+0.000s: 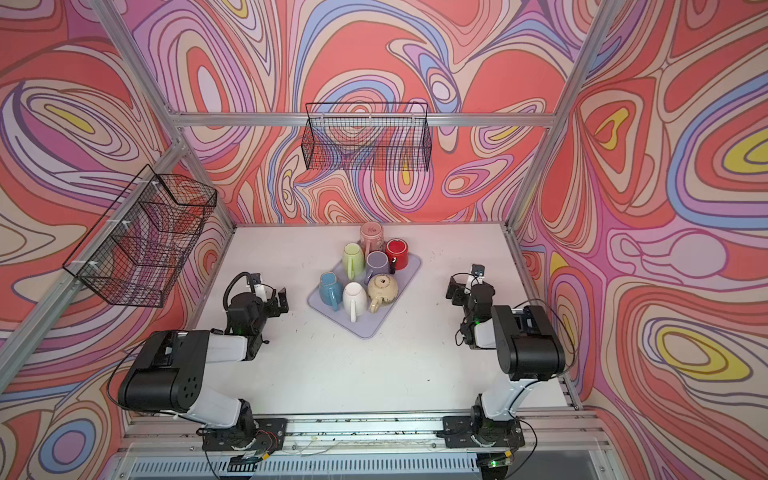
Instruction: Turn the mug right side up
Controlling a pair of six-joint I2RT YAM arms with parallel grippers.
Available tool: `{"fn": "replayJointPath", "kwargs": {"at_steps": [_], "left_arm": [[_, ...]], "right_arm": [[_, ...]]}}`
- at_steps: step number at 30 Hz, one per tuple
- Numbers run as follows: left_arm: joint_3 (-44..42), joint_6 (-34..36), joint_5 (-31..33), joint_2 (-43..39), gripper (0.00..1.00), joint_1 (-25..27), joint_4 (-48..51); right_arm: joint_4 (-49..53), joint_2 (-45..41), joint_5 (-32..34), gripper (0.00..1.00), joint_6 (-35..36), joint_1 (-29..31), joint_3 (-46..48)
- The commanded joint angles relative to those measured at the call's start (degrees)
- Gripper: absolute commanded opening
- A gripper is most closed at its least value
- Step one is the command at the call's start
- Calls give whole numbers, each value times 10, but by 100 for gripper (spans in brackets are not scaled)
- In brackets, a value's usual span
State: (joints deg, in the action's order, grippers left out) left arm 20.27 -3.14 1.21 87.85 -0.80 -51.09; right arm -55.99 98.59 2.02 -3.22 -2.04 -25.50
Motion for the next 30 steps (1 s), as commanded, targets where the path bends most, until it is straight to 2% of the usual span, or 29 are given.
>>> {"fn": "replayJointPath", "kwargs": {"at_steps": [1, 30], "left_arm": [[8, 9, -9, 3, 100, 0, -3], [10, 8, -10, 3, 100, 0, 0]], "right_arm": [[1, -2, -4, 98, 5, 4, -7], [4, -1, -4, 98, 4, 3, -9]]}}
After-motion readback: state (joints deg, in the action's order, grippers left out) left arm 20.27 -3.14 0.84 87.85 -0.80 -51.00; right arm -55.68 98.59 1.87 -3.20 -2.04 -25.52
